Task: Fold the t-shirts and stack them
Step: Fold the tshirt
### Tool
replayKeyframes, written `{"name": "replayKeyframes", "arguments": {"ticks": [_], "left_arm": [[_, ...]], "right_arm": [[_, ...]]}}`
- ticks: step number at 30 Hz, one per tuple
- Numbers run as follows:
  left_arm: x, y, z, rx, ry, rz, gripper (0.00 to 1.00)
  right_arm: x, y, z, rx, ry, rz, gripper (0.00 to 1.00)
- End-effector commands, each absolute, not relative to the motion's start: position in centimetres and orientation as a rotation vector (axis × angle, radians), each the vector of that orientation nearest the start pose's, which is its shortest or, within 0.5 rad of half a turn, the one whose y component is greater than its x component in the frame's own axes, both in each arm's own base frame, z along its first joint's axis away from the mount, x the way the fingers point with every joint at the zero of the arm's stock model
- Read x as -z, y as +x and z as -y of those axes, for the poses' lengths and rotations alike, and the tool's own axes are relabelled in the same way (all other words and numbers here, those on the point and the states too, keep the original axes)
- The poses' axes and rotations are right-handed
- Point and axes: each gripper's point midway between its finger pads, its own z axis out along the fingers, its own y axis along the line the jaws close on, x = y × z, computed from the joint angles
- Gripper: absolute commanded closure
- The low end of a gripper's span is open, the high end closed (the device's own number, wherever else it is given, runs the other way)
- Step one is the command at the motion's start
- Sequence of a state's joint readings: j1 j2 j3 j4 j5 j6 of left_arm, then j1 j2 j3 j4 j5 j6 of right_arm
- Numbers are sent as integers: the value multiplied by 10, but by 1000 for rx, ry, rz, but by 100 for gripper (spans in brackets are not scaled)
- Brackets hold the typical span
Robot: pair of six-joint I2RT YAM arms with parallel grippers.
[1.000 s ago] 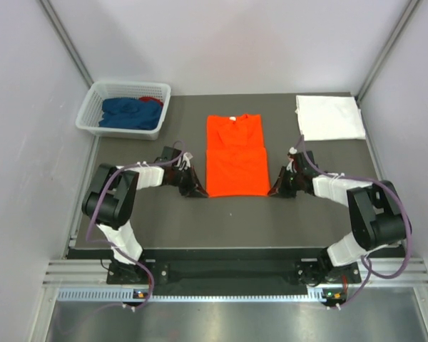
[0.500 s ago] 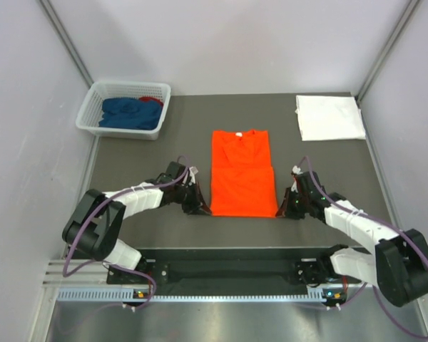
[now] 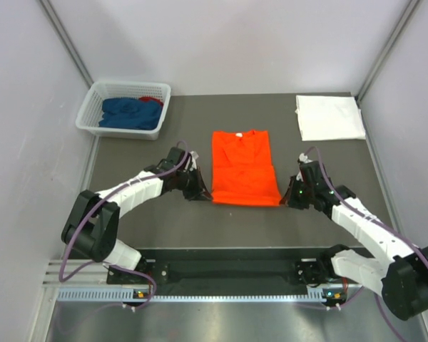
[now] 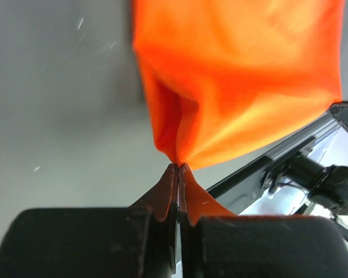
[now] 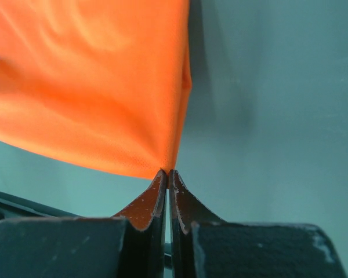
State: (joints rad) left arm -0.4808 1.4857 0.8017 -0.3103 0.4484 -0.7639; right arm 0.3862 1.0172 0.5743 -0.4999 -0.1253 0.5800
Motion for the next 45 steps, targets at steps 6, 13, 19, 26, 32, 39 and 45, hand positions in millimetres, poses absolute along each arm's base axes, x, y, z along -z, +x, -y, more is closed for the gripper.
{"name": "replayKeyframes", "arguments": {"ticks": [6, 13, 19, 26, 32, 39, 45], "left_arm": [[-134, 287, 246, 924, -137, -2601, 100], [-155, 321, 250, 851, -122, -2557, 100], [-169, 358, 243, 820, -154, -2509, 100], [-195, 412, 240, 883, -150, -2411, 100], [-213, 461, 239, 995, -142, -2288, 100], [-199, 511, 240, 1080, -149, -2222, 100], [-174, 551, 239, 1168, -154, -2188, 100]], "right_arm": [[-133, 247, -135, -489, 178, -2445, 100], [-156, 276, -139, -459, 166, -2417, 100], [-183, 313, -139, -425, 157, -2365, 100], [-209, 362, -134, -353, 161, -2292, 100], [-220, 409, -141, -361, 125, -2258, 100], [-215, 460, -146, -393, 127, -2251, 100], [-202, 500, -152, -437, 125, -2232, 100]]}}
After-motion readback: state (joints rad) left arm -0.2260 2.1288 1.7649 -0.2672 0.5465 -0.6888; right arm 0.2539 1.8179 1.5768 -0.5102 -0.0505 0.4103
